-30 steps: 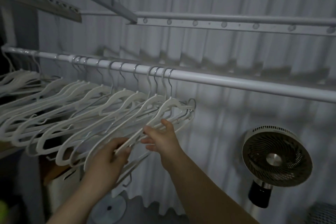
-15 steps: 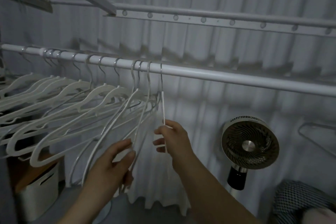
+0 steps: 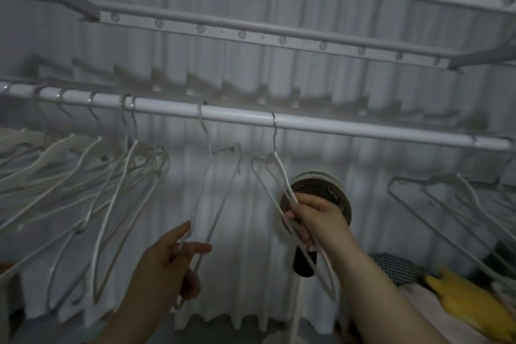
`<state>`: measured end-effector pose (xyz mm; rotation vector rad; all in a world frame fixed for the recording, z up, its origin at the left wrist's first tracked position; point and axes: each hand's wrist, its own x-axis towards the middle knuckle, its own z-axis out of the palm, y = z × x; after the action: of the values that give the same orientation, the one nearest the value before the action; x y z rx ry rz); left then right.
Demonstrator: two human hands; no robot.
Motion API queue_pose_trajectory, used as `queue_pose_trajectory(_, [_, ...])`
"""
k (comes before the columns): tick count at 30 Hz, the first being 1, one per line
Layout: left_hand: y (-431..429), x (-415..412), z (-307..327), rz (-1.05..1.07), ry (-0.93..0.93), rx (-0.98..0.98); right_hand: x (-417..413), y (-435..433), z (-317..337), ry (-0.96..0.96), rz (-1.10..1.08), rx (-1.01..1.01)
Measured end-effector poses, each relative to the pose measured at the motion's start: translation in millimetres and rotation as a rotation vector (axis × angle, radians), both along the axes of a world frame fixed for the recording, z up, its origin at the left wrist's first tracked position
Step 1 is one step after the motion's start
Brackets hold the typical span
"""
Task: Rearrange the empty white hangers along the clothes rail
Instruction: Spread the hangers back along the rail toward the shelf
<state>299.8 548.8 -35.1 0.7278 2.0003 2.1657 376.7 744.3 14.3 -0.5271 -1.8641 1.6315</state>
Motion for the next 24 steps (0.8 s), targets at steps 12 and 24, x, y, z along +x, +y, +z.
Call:
queue_pose_trajectory(12, [109,69,0,-0.198,-0.109,0.0,111,103,2,0.029,-0.296,-0.001])
queue_pose_trajectory(24, [165,112,7,-0.291,0.03,-0.106,152,151,2,0.027,-0.345,-0.025])
